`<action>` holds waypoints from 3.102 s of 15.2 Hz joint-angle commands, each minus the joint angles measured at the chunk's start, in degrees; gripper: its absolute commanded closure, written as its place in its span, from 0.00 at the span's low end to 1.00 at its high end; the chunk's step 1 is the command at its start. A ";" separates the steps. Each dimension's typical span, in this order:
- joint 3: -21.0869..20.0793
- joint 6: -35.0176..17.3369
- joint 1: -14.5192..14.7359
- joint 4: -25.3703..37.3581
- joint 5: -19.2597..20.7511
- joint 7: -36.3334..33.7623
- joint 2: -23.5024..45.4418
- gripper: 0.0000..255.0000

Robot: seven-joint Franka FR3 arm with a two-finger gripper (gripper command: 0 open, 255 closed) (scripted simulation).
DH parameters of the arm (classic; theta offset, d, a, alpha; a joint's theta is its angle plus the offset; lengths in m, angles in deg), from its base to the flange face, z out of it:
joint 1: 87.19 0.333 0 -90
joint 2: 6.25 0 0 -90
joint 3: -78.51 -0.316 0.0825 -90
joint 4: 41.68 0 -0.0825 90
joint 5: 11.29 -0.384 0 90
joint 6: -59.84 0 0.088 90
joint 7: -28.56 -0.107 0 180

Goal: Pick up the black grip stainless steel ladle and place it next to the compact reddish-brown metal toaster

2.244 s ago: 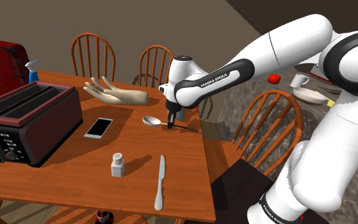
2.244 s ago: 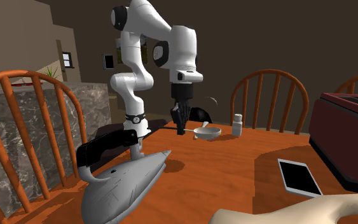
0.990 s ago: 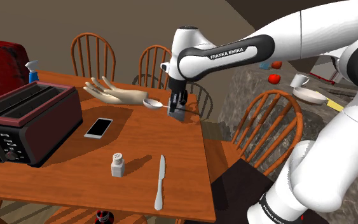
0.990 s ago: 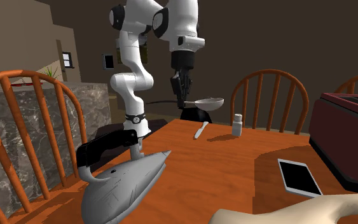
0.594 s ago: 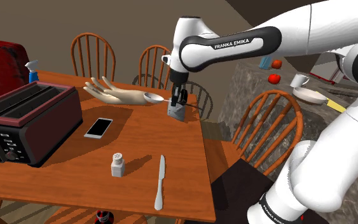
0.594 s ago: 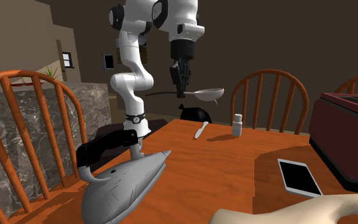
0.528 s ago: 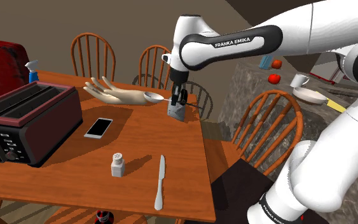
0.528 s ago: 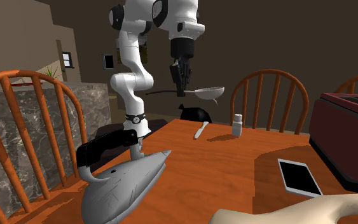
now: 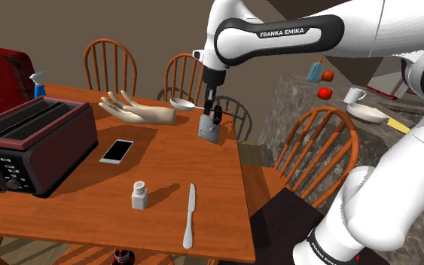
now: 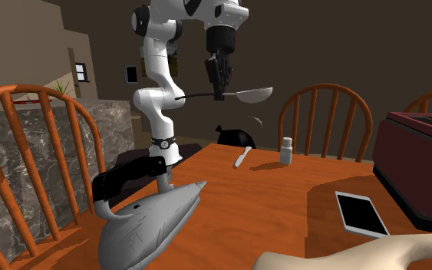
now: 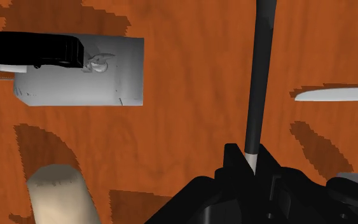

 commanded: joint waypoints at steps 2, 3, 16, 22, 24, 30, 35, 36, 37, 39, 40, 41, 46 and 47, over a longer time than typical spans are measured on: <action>0.05 2.31 -0.03 2.09 -0.07 0.29 -0.21 1.00; 0.04 3.07 -0.03 2.85 -0.09 0.35 -0.22 1.00; -6.86 8.33 5.90 17.29 1.20 -12.30 10.16 1.00; -9.96 12.03 10.27 29.10 3.37 -19.41 19.19 1.00; -10.73 13.75 12.01 34.10 4.31 -21.58 22.81 1.00; -11.90 19.52 17.73 50.88 7.22 -26.56 34.66 1.00; -11.92 14.83 17.10 44.70 6.97 -27.07 33.21 1.00; -11.93 13.95 16.99 43.62 6.95 -27.17 33.01 1.00; -11.93 13.08 16.90 42.57 6.93 -27.27 32.83 1.00; -11.92 11.39 16.73 40.58 6.91 -27.46 32.54 1.00; -11.91 10.57 16.65 39.64 6.91 -27.56 32.43 1.00; -11.90 9.76 16.58 38.73 6.91 -27.66 32.34 1.00; -11.84 5.85 16.28 34.60 7.01 -28.14 32.16 1.00; -11.83 5.10 16.24 33.85 7.04 -28.24 32.17 1.00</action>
